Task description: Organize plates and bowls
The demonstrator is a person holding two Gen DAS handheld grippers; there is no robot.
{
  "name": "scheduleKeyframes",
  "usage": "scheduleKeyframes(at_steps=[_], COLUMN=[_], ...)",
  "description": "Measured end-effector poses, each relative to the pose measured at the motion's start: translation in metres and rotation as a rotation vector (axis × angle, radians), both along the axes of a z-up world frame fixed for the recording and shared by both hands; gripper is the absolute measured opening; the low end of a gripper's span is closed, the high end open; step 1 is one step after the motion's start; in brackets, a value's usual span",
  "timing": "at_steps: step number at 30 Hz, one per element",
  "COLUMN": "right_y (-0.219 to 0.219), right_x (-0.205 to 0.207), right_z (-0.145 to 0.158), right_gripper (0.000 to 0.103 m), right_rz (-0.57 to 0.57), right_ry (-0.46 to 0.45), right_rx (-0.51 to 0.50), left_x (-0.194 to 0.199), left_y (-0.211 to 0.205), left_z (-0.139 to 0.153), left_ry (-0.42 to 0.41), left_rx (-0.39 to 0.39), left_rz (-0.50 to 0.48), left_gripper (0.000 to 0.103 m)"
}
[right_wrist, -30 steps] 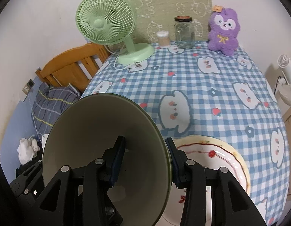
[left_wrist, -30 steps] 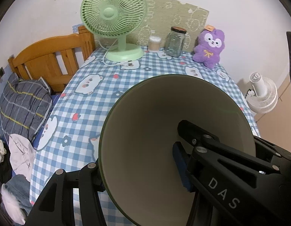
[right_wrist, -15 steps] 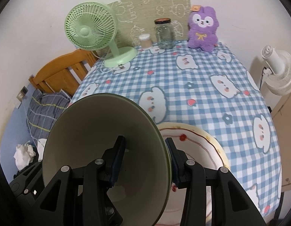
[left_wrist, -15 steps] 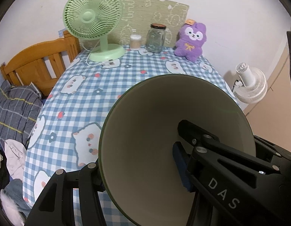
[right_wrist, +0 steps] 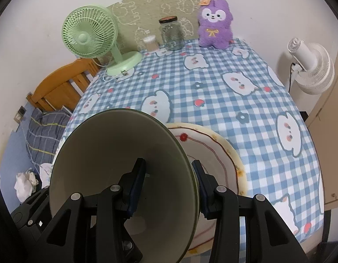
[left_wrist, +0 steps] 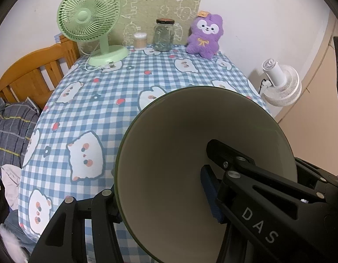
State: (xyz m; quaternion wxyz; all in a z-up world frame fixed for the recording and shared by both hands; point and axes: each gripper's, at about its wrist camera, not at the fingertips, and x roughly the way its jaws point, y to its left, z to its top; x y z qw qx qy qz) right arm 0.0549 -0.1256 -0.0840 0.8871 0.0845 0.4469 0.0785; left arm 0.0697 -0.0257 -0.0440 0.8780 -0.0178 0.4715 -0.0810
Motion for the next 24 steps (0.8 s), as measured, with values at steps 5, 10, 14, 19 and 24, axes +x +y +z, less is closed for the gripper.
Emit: scheduleKeyframes(at_steps=[5, 10, 14, 19, 24], right_y=[-0.007, -0.011, -0.013, -0.016, -0.018], right_x=[-0.002, 0.0, 0.006, 0.015, 0.023], right_z=[-0.007, -0.015, -0.02, -0.023, -0.023], right_gripper=[0.046, 0.046, 0.046, 0.046, 0.046], right_rz=[-0.021, -0.031, -0.036, -0.04, -0.043], right_ry=[0.019, 0.049, 0.066, 0.082, 0.083], right_rx=[0.007, 0.009, 0.011, 0.025, 0.035], left_x=[-0.001, 0.003, 0.007, 0.014, 0.022], left_y=[-0.008, -0.011, -0.013, -0.015, -0.014], left_z=[-0.006, -0.014, -0.019, -0.021, -0.021], left_ry=[0.017, 0.049, 0.062, 0.063, 0.061], left_rx=[0.008, 0.003, 0.005, 0.013, 0.01], left_rz=[-0.023, -0.037, -0.042, -0.048, -0.053], left_gripper=[0.058, 0.058, 0.057, 0.057, 0.057])
